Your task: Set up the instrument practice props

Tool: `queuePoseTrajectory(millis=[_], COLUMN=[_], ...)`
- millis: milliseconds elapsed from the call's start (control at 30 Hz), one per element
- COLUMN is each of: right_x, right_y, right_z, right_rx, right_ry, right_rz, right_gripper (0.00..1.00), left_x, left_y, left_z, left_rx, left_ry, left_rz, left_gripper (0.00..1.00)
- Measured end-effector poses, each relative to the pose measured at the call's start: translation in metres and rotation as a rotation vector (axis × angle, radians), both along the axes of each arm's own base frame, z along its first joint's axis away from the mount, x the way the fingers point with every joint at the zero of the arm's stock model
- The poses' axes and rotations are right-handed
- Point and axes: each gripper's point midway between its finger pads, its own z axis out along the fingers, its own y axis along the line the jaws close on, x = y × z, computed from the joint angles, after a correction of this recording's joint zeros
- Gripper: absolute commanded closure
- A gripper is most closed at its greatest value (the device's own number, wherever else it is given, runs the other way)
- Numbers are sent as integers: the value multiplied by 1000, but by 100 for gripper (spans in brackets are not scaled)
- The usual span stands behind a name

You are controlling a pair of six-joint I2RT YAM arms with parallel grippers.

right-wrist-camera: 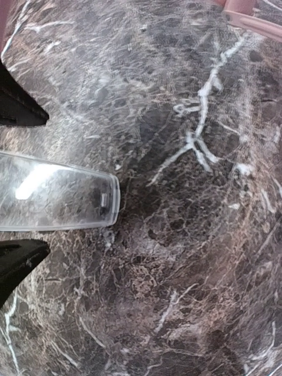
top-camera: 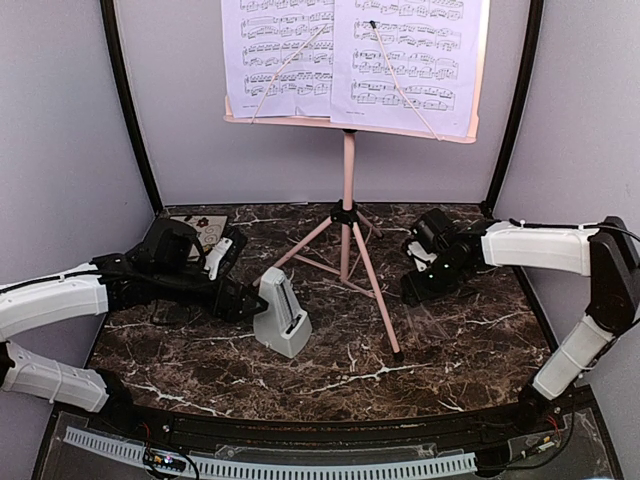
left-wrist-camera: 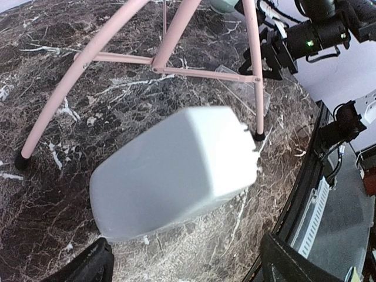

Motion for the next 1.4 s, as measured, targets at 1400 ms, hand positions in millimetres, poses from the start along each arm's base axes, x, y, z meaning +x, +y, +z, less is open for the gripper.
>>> queuePoseTrajectory(millis=[1400], right_x=[-66], right_y=[147], right_z=[122], right_rx=[456], right_ry=[-297], right_rz=[415], right_gripper=[30], left_x=[43], left_y=[63], left_z=[-70], left_rx=[168], left_ry=[94], left_rz=[322], left_gripper=[17])
